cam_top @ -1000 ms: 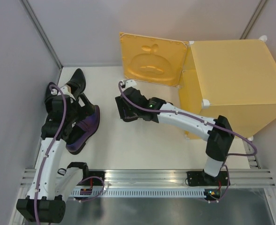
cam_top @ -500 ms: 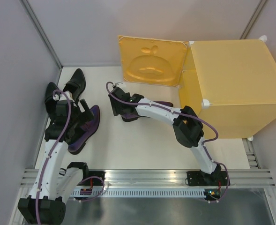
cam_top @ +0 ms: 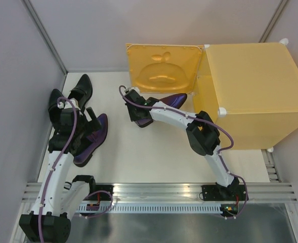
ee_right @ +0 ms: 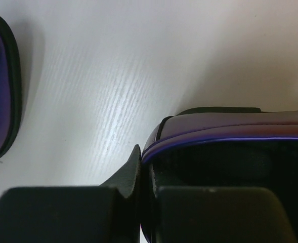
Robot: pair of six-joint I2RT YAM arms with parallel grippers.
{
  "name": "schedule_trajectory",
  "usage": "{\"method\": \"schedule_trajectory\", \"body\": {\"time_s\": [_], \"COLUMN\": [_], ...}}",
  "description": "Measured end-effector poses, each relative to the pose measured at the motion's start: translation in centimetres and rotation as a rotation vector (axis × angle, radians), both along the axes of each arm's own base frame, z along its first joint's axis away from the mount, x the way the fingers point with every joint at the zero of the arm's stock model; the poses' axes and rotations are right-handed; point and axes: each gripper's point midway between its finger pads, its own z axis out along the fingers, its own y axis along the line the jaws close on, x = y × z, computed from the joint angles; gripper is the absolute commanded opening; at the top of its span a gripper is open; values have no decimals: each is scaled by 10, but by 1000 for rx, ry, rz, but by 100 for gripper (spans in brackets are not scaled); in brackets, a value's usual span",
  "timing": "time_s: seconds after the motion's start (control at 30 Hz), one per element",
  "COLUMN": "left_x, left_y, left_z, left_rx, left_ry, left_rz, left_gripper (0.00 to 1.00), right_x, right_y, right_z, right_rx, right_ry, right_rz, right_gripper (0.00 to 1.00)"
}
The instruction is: Place and organize the shoes in the shoe cabinet
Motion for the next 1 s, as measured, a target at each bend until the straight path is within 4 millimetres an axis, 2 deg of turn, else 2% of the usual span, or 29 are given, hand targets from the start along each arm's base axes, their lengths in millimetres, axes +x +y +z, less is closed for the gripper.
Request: {"method": "schedule_trajectory", "body": {"time_s": [0.23, 0.47, 0.77, 1.0], "left_x": [0, 0, 0, 0], "left_y": [0, 0, 1, 4], "left_z": [0, 0, 0, 0], "left_rx": [0, 0, 5, 14], "left_ry": [0, 1, 1, 1], "left_rz": [0, 0, 5, 16], "left_gripper": [100, 100, 100, 100], "right_x": [20, 50, 72, 87], "right_y": [-21, -39, -44, -44], "right_z": [3, 19, 42, 51], "right_rx": [-46, -61, -28, -5], "right_ry": [-16, -68, -121, -175], "right_rz": [75, 151, 193, 182], "right_gripper": [1, 1, 1, 1]}}
